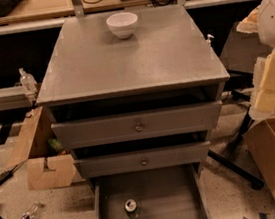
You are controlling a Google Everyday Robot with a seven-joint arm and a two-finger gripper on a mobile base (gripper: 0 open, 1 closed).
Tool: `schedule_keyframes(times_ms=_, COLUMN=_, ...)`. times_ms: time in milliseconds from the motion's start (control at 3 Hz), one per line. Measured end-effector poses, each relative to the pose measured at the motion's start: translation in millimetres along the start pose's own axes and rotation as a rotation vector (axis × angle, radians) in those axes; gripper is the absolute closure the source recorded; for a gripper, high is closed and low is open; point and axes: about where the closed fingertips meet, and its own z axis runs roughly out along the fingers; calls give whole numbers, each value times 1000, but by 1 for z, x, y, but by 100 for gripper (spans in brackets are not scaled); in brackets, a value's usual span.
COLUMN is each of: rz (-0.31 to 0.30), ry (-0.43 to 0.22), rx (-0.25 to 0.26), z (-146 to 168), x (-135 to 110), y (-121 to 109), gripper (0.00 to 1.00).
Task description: Pick green can from bottom drawer and place on counter
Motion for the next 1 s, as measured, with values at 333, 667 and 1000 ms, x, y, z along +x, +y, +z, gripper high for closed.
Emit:
schedule_keyframes(times_ms=333, rz=4, ry=-4, rx=2, z=1, x=0, y=-1, gripper=0)
schedule_keyframes(times_ms=667, rz=14, ry=-13, rx=6, z=2, x=-1, y=-2, gripper=0)
schedule_keyframes(times_ms=1000, rz=77, ry=-110, rx=-18, z=47, x=16, y=14, gripper=0)
